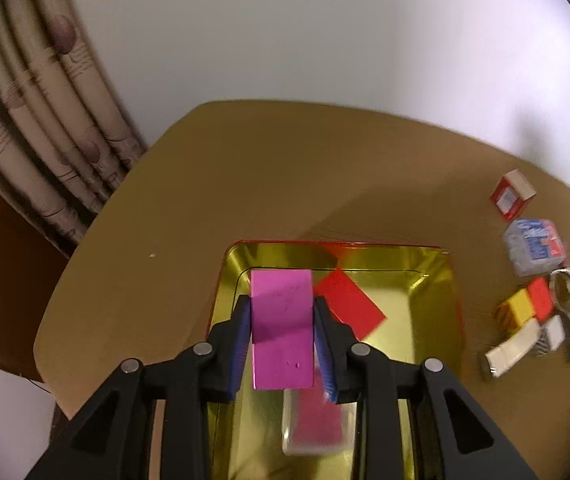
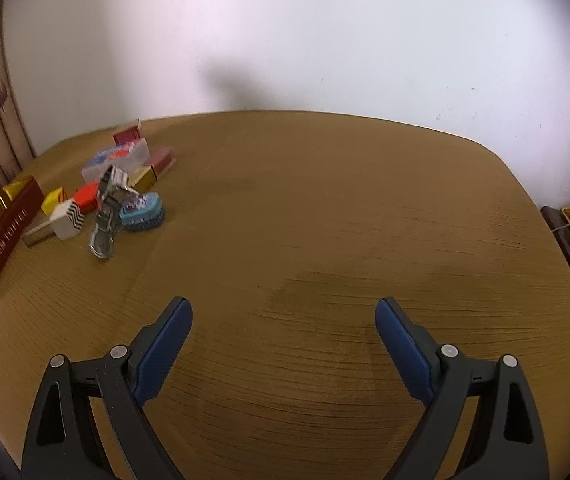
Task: Organize rigid objects
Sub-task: 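Lower the pink block into the tin tray and open the left tool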
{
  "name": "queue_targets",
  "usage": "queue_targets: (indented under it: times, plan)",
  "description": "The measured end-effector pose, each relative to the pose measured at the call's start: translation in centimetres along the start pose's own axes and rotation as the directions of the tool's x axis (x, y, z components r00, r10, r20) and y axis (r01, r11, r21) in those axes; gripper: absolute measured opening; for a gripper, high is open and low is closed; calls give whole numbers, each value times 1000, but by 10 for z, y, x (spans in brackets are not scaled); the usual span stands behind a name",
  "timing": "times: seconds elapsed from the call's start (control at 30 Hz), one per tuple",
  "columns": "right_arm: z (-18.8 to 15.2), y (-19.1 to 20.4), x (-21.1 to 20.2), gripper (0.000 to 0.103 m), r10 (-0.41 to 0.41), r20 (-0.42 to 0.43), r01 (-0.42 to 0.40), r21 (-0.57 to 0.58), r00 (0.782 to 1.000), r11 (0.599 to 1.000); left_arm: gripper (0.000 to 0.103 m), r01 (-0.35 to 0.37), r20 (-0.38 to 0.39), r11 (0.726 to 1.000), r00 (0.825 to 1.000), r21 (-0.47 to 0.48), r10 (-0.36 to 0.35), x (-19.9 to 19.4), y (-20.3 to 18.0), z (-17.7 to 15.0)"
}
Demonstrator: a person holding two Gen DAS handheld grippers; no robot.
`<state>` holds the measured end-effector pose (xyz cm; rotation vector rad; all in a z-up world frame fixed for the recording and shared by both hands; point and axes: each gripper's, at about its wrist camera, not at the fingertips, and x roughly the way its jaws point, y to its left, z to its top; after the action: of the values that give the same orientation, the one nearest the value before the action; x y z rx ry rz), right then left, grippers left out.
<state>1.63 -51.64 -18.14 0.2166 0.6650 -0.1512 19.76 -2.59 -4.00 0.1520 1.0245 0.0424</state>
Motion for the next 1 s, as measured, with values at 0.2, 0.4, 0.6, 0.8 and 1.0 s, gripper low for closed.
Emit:
queue_targets:
  times: [0.2,0.4,0.6,0.8,1.0]
  plan:
    - [0,7,5,91,-40,-24,39,-37,999,999,30,8,-32,1000,999,-15,-9,37,8,5]
    - [1,11,10,91,-57,-45,55,-55,997,997,30,10,-46,1000,999,-1,-10,55,11,1]
    - [2,13,13,91,-68,-52,65,-62,996,996,31,-11,-52,1000,999,20,12,63,6,-1]
    - [1,12,10,91,-58,-46,55,-68,997,996,31,-19,-13,1000,1000,12,19,42,5,-6]
    - [14,39,5,90,66,-33,-70,-127,997,989,35,65,111,996,992,-58,-59,-32,-4,-30]
